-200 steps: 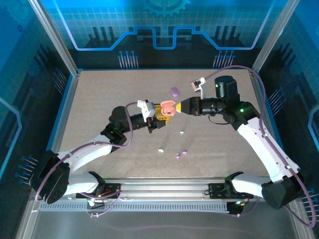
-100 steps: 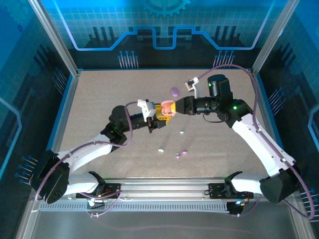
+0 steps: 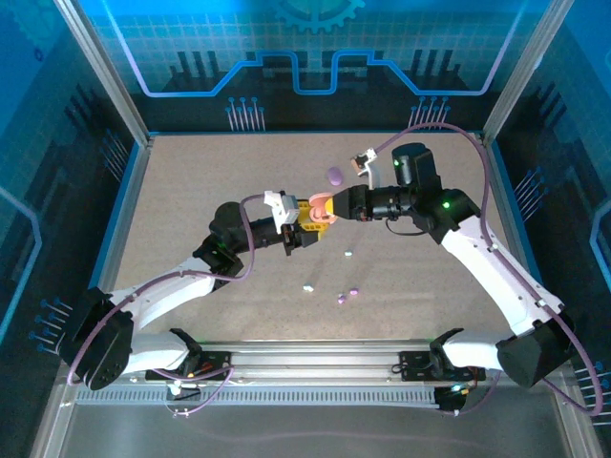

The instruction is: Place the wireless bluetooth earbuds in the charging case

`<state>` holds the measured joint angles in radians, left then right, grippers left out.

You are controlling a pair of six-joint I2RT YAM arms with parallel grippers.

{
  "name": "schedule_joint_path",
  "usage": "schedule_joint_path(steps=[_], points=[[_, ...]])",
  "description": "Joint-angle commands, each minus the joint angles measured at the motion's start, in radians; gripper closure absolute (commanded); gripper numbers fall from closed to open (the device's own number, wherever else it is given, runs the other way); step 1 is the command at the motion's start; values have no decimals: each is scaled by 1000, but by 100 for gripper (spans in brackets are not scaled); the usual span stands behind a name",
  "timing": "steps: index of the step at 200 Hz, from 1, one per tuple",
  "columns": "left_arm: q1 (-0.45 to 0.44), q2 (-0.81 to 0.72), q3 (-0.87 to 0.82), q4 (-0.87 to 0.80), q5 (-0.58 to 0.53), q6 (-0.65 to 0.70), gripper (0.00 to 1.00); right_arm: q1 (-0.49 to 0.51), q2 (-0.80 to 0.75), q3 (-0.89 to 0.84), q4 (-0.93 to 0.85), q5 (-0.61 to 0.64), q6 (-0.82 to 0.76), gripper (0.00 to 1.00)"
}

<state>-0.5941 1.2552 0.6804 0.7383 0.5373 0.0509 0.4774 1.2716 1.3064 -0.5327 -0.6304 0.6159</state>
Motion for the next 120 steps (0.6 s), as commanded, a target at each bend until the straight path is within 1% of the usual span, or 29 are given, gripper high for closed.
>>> schedule_joint_path(steps=[1, 84, 120], points=[[-10, -8, 31, 39, 35, -5, 72, 14, 16, 39, -66, 72, -49, 75], [-9, -1, 34, 62, 40, -23, 71, 43, 40, 60, -97, 121, -71, 73], [-9, -5, 31, 59, 35, -19, 72, 43, 28, 70, -112, 147, -71, 70]])
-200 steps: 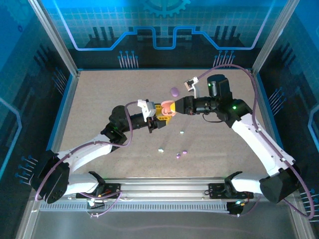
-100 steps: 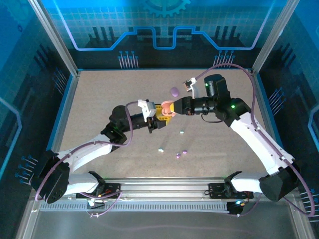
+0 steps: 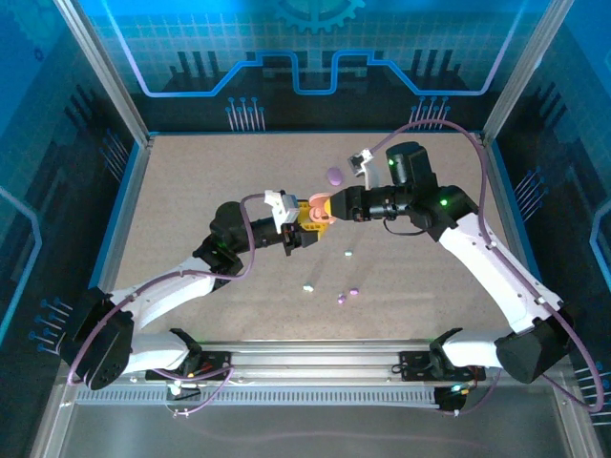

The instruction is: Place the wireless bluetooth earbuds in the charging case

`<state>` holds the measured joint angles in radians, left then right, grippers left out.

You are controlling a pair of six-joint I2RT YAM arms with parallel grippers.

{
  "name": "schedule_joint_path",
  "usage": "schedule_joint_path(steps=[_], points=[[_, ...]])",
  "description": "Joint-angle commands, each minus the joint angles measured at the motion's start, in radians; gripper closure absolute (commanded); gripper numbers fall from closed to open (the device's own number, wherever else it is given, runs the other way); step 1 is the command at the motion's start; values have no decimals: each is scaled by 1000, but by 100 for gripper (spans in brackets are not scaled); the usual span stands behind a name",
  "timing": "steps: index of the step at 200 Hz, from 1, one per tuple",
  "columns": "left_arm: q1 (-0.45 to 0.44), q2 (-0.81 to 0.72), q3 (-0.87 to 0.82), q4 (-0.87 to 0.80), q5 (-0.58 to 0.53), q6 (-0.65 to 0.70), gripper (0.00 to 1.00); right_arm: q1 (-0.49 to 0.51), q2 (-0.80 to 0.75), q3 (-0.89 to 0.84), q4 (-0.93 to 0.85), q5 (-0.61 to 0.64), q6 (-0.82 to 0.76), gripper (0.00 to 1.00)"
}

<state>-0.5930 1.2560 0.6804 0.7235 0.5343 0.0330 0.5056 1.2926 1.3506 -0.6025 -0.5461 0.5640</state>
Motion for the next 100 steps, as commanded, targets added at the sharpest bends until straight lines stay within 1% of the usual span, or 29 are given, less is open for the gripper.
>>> schedule_joint_path(steps=[1, 15, 37, 51, 79, 100], points=[[-10, -6, 30, 74, 39, -1, 72, 14, 7, 26, -42, 63, -19, 70], [-11, -6, 30, 70, 36, 1, 71, 14, 0, 30, -43, 71, -16, 66], [-10, -8, 25, 67, 29, 8, 71, 14, -11, 33, -46, 72, -15, 65], [-10, -9, 24, 64, 27, 11, 71, 14, -21, 33, -46, 84, -14, 61], [-10, -10, 24, 57, 21, 19, 72, 14, -45, 32, -49, 106, -12, 61], [-11, -12, 23, 56, 20, 22, 71, 14, -64, 31, -49, 120, -13, 57]])
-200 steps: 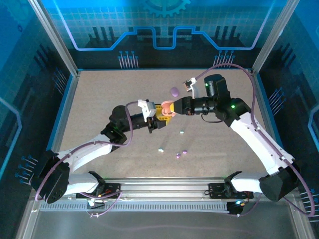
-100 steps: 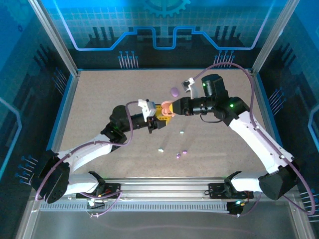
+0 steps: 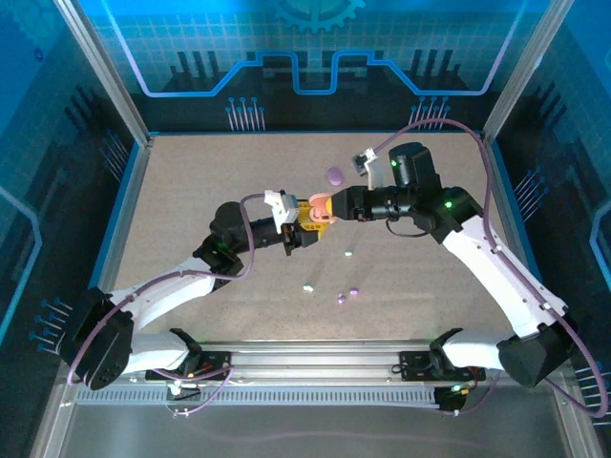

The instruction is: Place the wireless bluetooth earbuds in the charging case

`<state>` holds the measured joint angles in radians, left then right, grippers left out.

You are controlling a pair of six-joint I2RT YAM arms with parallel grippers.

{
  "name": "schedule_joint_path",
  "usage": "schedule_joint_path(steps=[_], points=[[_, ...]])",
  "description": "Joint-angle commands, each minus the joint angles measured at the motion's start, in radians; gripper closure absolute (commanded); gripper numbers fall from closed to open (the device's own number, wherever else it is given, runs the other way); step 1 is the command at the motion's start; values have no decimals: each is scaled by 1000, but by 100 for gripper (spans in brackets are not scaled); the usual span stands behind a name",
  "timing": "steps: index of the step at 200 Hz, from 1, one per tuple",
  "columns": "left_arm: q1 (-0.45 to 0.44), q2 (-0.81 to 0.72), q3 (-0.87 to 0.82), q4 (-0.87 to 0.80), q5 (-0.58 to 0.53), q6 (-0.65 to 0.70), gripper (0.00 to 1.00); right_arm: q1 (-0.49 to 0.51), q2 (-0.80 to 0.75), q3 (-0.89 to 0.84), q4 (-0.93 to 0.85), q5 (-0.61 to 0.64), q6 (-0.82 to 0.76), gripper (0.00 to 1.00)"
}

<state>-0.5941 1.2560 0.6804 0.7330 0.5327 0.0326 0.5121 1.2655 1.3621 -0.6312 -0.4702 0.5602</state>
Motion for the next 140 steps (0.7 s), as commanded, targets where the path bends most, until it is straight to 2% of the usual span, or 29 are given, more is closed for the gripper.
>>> schedule_joint_path(steps=[1, 29, 78, 96, 140], points=[[-9, -12, 23, 47, 21, 23, 71, 8, -38, 20, -21, 44, -9, 57], [-9, -15, 20, 40, 17, 32, 71, 5, -85, 4, 17, 49, -14, 50], [-9, -15, 17, 35, 23, 44, 71, -36, -176, -70, 112, 153, 76, 43], [-11, -18, 17, 31, 27, 44, 72, -67, -155, -56, 104, 128, 109, 41], [-14, -23, 25, 22, 35, 41, 72, -63, -35, 47, 64, 46, 147, 35]])
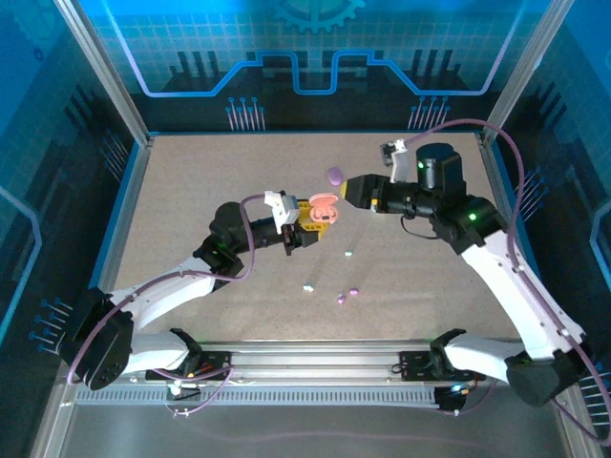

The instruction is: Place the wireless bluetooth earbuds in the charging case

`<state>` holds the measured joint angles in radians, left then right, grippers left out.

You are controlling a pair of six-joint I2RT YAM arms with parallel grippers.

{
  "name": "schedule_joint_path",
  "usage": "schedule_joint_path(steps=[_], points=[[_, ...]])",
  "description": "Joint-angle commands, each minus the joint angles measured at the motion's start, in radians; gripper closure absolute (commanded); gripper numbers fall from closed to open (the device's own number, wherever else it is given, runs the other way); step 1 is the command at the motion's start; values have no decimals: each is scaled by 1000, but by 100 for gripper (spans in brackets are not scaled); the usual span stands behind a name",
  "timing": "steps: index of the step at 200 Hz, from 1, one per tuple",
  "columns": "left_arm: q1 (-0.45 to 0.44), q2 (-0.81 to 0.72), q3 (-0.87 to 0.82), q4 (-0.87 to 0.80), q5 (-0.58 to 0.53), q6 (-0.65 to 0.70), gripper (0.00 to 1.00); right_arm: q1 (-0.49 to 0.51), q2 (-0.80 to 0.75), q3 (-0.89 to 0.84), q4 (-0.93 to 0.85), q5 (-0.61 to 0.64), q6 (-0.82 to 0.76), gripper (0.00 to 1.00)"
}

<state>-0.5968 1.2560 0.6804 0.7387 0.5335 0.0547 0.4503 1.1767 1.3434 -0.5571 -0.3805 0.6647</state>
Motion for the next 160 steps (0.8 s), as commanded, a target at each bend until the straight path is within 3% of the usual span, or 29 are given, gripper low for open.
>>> schedule_joint_path(steps=[1, 83, 160], points=[[-11, -23, 25, 15, 34, 20, 72, 0, 57, 67, -10, -45, 44, 35], [-21, -27, 42, -4, 21, 35, 71, 25, 217, 178, -143, -77, 41, 34], [-22, -27, 40, 4, -1, 42, 71, 26, 158, 92, -136, -149, 7, 37]])
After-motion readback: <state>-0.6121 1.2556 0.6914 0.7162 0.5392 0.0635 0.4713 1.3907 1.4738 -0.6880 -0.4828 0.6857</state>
